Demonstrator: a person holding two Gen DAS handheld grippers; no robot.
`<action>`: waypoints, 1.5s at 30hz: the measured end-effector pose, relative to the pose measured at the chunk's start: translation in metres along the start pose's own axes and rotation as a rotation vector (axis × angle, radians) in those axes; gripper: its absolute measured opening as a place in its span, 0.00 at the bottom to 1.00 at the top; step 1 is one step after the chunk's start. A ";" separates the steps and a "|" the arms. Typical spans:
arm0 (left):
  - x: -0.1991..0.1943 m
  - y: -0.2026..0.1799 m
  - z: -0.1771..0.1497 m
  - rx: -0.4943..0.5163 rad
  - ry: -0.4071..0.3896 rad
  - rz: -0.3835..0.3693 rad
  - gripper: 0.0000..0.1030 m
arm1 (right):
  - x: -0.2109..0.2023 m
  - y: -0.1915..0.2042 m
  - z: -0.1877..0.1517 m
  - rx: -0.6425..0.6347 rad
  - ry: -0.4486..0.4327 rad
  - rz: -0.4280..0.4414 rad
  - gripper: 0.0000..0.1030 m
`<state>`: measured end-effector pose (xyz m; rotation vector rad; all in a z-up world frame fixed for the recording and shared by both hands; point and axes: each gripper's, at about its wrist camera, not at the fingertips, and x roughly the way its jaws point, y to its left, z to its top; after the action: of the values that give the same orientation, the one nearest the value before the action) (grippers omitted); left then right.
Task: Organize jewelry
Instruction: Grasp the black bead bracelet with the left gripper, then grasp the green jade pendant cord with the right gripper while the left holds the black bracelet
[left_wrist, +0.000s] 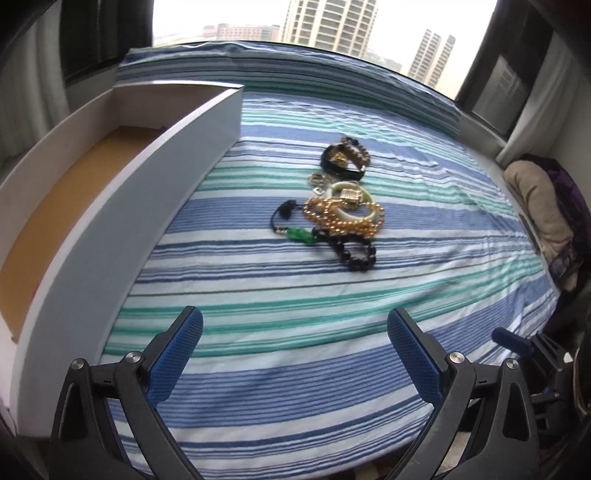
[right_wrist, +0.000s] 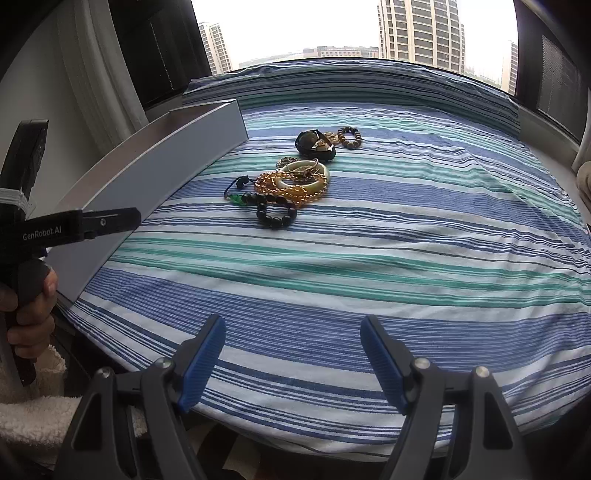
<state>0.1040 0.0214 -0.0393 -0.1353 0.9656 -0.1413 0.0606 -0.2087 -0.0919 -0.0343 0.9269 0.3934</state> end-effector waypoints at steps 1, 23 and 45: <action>0.007 -0.008 0.006 0.049 0.000 -0.022 0.97 | 0.001 -0.001 0.000 0.003 0.002 0.000 0.75; 0.139 -0.059 0.049 0.426 0.151 -0.034 0.19 | 0.015 -0.047 -0.001 0.116 0.038 -0.008 0.75; 0.017 0.040 -0.023 -0.069 0.086 -0.086 0.10 | 0.030 -0.031 0.021 0.088 0.073 0.103 0.75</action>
<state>0.0971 0.0562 -0.0726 -0.2362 1.0516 -0.1942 0.1035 -0.2236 -0.1073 0.0801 1.0194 0.4490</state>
